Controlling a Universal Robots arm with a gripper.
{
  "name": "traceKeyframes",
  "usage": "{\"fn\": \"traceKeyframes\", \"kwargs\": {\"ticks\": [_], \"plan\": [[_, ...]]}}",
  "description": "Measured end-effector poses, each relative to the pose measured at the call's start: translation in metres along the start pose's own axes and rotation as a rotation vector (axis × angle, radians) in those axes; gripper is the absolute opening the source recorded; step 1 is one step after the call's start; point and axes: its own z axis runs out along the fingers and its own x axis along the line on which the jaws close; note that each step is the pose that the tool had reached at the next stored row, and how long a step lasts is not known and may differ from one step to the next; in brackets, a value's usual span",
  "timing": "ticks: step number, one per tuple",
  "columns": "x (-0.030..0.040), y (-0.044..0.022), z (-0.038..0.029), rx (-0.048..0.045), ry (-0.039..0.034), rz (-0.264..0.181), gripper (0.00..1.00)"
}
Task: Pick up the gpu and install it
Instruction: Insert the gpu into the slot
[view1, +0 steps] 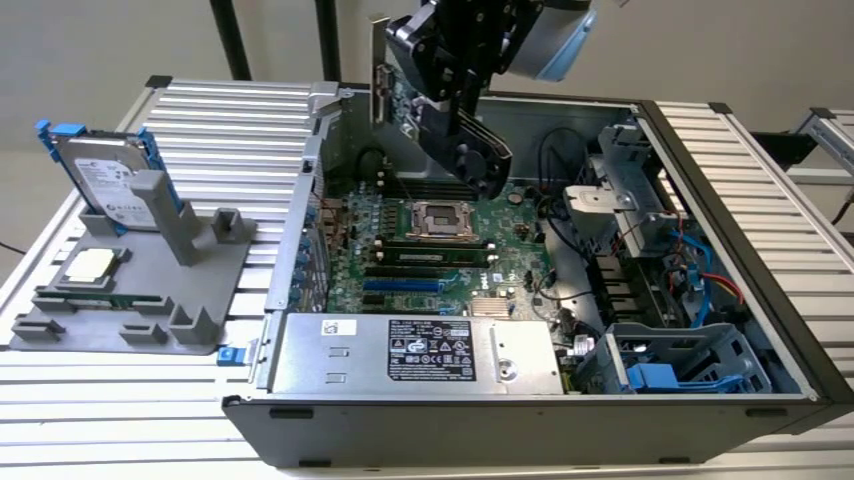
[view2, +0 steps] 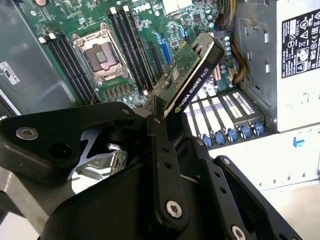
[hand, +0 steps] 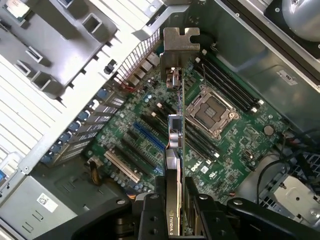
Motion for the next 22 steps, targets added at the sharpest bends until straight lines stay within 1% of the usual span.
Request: {"fn": "traceKeyframes", "kwargs": {"ticks": [22], "plan": [[0.0000, 0.0000, -0.0002, -0.0010, 0.0064, -0.134, 0.00]]}}
